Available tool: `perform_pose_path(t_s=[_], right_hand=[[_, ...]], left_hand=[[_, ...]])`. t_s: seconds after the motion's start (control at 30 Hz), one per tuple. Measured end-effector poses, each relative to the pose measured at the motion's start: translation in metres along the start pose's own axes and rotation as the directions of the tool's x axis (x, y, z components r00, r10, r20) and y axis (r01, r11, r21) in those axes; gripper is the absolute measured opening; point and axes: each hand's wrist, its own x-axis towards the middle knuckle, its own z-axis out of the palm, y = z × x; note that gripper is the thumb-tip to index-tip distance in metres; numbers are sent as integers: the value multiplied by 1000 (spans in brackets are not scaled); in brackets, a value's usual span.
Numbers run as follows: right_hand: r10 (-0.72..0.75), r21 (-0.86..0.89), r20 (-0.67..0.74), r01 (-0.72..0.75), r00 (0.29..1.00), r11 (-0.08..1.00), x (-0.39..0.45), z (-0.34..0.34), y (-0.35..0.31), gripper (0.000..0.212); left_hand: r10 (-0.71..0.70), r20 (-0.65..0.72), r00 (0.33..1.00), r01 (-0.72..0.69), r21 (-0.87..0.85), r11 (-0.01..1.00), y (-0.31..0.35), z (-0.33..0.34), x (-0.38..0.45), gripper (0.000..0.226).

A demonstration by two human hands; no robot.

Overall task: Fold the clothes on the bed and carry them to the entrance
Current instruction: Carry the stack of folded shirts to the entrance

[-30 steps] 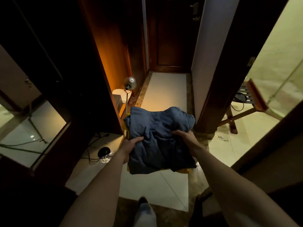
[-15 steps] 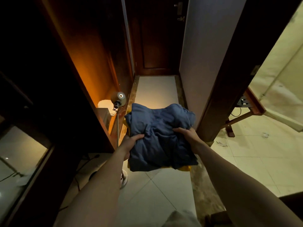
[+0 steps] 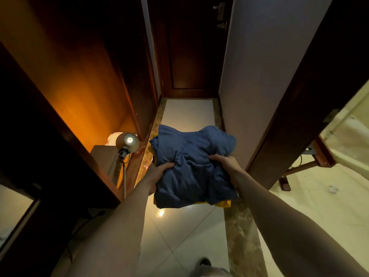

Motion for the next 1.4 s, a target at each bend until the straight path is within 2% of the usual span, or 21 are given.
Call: perform_pose_path(t_s=[0.07, 0.2, 0.4, 0.5, 0.6, 0.77, 0.9, 1.0, 1.17, 1.3, 1.4], right_hand=[[-7, -22, 1, 7, 1000, 1000, 29, -4, -28, 40], [-35, -71, 67, 40, 997, 997, 81, -3, -69, 37], [-19, -101, 127, 32, 992, 994, 174, 24, -101, 35], [-25, -104, 169, 44, 985, 994, 224, 45, -117, 44], [-55, -113, 194, 78, 980, 991, 274, 71, -137, 48], [-14, -138, 186, 40, 983, 990, 354, 101, -183, 53], [-20, -151, 198, 51, 980, 987, 412, 124, -214, 50], [-4, -174, 242, 48, 970, 984, 449, 139, -229, 60], [13, -181, 302, 43, 953, 983, 514, 156, -244, 60], [39, -213, 349, 39, 936, 976, 574, 177, -259, 64], [54, -224, 401, 41, 914, 974, 622, 196, -276, 62]], left_hand=[[8, -13, 1000, -9, -19, 1000, 17, 10, 24, 119], [-7, -69, 998, 4, -44, 999, 52, 24, 63, 98], [-29, -99, 995, 21, -82, 996, 85, 7, 142, 115], [-14, -170, 985, 1, -77, 997, 105, -5, 186, 108], [-5, -176, 984, -12, -99, 995, 130, -19, 235, 99], [-8, -165, 986, -16, -148, 989, 176, -39, 310, 108], [-14, -180, 984, -18, -179, 984, 214, -52, 357, 82], [-5, -184, 983, -34, -206, 978, 231, -59, 388, 82], [-16, -211, 977, -37, -243, 969, 248, -66, 440, 86], [-9, -265, 964, -67, -278, 958, 263, -71, 480, 63], [-13, -329, 944, -94, -307, 947, 281, -76, 510, 59]])
